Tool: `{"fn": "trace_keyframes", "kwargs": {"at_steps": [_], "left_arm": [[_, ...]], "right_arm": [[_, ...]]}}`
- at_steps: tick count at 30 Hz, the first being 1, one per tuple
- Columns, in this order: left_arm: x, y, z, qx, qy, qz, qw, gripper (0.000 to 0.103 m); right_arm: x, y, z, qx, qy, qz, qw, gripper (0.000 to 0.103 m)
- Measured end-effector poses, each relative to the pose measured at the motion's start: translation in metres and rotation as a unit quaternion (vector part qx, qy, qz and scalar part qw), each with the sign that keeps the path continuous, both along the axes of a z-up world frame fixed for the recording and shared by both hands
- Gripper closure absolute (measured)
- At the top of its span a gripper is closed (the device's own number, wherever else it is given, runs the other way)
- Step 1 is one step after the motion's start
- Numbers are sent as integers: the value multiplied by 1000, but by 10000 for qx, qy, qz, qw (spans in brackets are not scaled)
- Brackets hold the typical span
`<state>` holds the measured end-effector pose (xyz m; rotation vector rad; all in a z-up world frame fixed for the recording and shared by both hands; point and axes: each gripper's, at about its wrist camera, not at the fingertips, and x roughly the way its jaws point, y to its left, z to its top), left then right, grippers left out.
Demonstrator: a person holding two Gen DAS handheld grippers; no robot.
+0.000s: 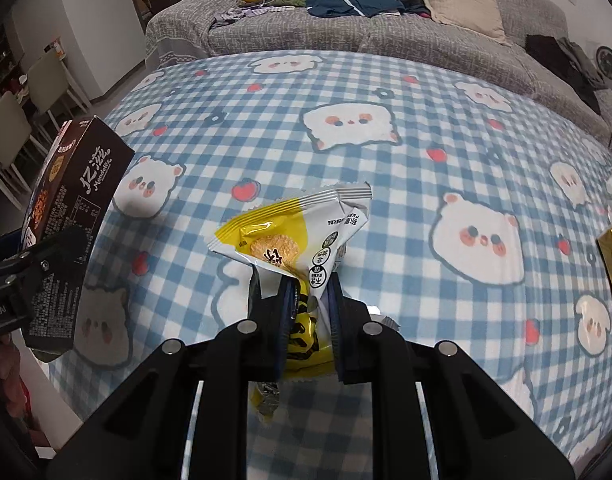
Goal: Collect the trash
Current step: 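Lift the yellow packet with the right gripper while the left holds the brown box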
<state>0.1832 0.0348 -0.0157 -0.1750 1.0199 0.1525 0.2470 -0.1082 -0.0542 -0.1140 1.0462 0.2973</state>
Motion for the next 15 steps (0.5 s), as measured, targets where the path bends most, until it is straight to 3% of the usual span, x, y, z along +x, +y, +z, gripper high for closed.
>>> {"fn": "trace_keyframes", "kwargs": {"at_steps": [15], "left_arm": [[-92,-24,7,84,-7,-90,9999,7]], "right_arm": [[-97,-18,19,63,-95,-164,9998,86]]}}
